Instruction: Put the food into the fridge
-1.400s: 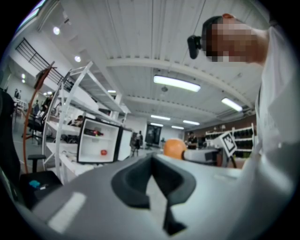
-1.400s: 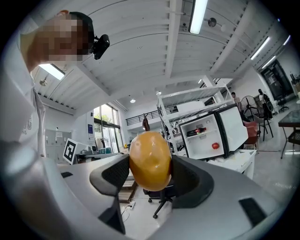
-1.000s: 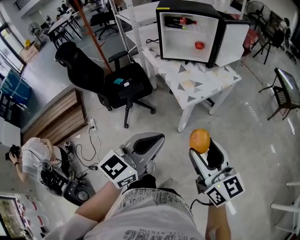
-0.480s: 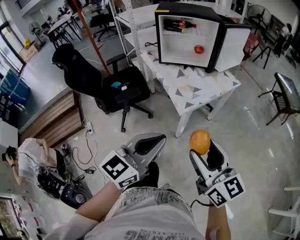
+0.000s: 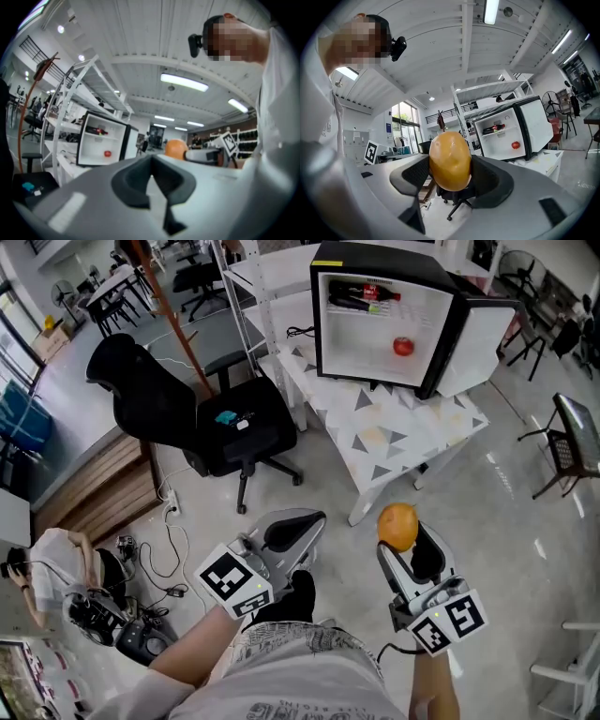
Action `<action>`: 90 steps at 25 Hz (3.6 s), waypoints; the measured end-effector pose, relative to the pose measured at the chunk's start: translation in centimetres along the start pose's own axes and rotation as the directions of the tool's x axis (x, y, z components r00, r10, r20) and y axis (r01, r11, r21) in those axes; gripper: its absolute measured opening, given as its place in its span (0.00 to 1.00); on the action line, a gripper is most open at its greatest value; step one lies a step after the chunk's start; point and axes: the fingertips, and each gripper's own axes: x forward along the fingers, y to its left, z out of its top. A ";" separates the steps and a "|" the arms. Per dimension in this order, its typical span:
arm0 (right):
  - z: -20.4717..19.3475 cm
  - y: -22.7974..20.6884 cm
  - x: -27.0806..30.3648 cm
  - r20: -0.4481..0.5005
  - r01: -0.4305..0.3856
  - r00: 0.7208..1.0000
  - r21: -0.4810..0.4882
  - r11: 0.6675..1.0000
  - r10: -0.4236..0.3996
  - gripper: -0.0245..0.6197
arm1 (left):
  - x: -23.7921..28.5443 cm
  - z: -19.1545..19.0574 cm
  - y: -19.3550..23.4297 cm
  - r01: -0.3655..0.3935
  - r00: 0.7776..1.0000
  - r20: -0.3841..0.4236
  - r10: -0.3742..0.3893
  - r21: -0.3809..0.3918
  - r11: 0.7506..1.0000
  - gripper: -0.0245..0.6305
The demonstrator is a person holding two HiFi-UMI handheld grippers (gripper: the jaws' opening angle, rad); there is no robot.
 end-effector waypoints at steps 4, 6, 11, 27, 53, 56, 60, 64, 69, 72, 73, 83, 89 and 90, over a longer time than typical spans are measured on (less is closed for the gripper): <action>0.0 -2.0 3.5 -0.015 0.010 1.000 0.013 1.000 -0.009 0.45 | 1.5 0.2 3.8 0.000 1.000 -0.010 0.000 -0.015 1.000 0.04; 0.1 -3.0 5.2 -0.021 0.015 1.000 0.019 1.000 -0.014 0.45 | 2.3 0.3 5.6 -0.001 1.000 -0.014 0.001 -0.023 1.000 0.04; 0.4 -5.3 9.4 -0.035 0.028 0.999 0.024 0.999 -0.027 0.45 | 4.2 0.4 10.2 0.002 1.000 -0.027 -0.003 -0.036 0.999 0.04; 2.5 -11.3 21.6 -0.072 0.104 0.992 0.028 0.994 -0.101 0.45 | 9.7 2.3 23.4 0.050 0.998 -0.044 -0.054 -0.077 0.996 0.04; 6.2 -17.1 31.5 -0.043 0.138 0.989 -0.019 0.990 -0.139 0.45 | 13.4 4.6 32.8 0.049 0.998 -0.037 -0.052 -0.083 0.995 0.04; 6.4 -18.7 32.3 -0.047 0.127 0.991 -0.026 0.992 -0.128 0.45 | 14.6 4.5 33.5 0.030 0.999 -0.037 -0.033 -0.083 0.996 0.04; 6.7 -21.1 33.5 -0.061 0.095 0.993 -0.049 0.994 -0.098 0.45 | 16.3 4.2 34.1 -0.014 0.999 -0.038 0.010 -0.090 0.996 0.04; 6.8 -23.6 34.8 -0.082 0.058 0.995 -0.063 0.996 -0.063 0.45 | 18.0 3.5 34.6 -0.058 0.997 -0.049 0.053 -0.101 0.993 0.04; 6.3 -26.9 36.7 -0.123 0.014 0.992 -0.083 0.996 -0.025 0.45 | 19.8 1.6 35.1 -0.123 0.991 -0.073 0.115 -0.117 0.985 0.04; 5.8 -28.6 37.9 -0.144 -0.005 0.990 -0.097 0.995 -0.009 0.45 | 20.8 0.5 35.6 -0.156 0.986 -0.085 0.146 -0.131 0.979 0.04; 5.5 -29.1 38.3 -0.150 -0.010 0.989 -0.102 0.995 -0.006 0.45 | 21.2 0.2 35.8 -0.165 0.984 -0.086 0.154 -0.132 0.977 0.04; 1.9 -34.4 42.1 -0.227 -0.056 0.974 -0.134 0.989 0.024 0.45 | 24.4 -2.2 37.9 -0.236 0.970 -0.087 0.226 -0.128 0.963 0.04; -0.3 -36.7 44.3 -0.272 -0.084 0.962 -0.200 0.976 0.027 0.45 | 25.3 -3.7 38.5 -0.257 0.966 -0.074 0.250 -0.125 0.958 0.04; -0.6 -36.9 44.7 -0.278 -0.088 0.960 -0.208 0.974 0.028 0.45 | 25.3 -4.0 38.7 -0.262 0.964 -0.074 0.254 -0.122 0.957 0.04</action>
